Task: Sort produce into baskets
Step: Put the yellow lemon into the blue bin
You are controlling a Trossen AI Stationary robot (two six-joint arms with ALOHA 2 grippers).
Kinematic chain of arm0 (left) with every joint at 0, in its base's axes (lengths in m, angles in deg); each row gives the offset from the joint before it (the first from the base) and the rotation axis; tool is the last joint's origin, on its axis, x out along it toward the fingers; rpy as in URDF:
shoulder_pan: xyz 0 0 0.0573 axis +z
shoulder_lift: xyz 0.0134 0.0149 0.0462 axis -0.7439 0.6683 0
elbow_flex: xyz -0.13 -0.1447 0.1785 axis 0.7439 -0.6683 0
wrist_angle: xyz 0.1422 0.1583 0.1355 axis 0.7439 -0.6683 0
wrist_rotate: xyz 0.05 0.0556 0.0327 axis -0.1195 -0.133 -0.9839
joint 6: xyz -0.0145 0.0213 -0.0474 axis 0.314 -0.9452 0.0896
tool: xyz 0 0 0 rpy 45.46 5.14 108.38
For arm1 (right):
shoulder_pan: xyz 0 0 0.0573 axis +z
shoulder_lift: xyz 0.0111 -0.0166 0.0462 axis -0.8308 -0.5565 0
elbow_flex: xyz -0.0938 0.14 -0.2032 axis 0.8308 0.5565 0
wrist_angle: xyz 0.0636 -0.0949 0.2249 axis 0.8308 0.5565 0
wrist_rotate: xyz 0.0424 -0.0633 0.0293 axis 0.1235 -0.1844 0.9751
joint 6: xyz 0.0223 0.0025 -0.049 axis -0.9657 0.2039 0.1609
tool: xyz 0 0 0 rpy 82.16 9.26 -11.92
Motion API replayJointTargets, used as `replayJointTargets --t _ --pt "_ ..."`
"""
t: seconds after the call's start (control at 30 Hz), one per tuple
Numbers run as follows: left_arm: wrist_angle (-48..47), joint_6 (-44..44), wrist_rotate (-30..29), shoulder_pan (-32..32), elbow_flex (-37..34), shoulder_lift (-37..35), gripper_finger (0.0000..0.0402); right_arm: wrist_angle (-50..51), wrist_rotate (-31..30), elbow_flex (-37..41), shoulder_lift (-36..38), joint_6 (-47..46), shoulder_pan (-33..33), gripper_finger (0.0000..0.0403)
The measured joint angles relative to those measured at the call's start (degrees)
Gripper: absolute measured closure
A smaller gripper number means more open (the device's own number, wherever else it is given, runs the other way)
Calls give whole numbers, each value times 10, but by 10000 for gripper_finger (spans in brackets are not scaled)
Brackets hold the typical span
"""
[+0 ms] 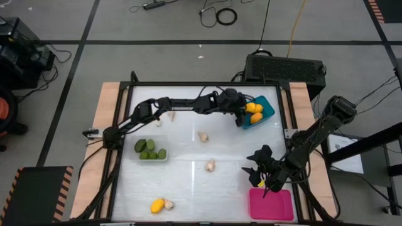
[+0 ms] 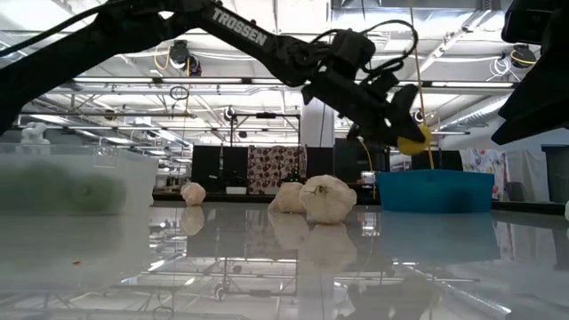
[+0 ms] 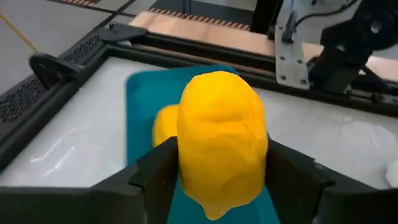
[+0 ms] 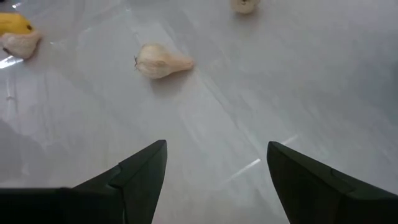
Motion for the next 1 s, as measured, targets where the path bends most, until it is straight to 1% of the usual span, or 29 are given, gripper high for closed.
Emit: replayJointTargets --t 0.1,0.2,0.27,0.37,0.5,0.67,0.77,0.83,0.87,0.93,1.0 --pt "-19 -4 5 4 1 -2 144 2 0 0 0 0 -1 133" --pt "-50 -14 6 4 0 -4 116 2 0 0 4 13 -6 133" --pt "-60 -15 6 4 6 -7 105 0 -2 0 5 18 -11 133" --pt "-128 -26 5 6 34 -21 99 2 -2 0 9 16 -20 133" --pt "-292 -30 5 7 80 -65 98 4 -6 0 14 27 -32 133" --pt "-546 -29 5 3 92 -147 98 -5 -20 0 17 86 -63 133" --pt "-729 -12 13 -24 91 -180 98 -26 -20 0 17 130 -84 133" --pt "-827 16 14 -55 84 -198 98 -48 -19 0 17 170 -96 133" --pt "-849 32 4 -71 77 -212 98 -63 -19 0 17 193 -102 133" --pt "-845 64 -21 -109 37 -253 98 -92 -18 0 17 239 -114 133" --pt "-832 90 -30 -149 -9 -302 98 -123 -16 0 17 270 -124 133"
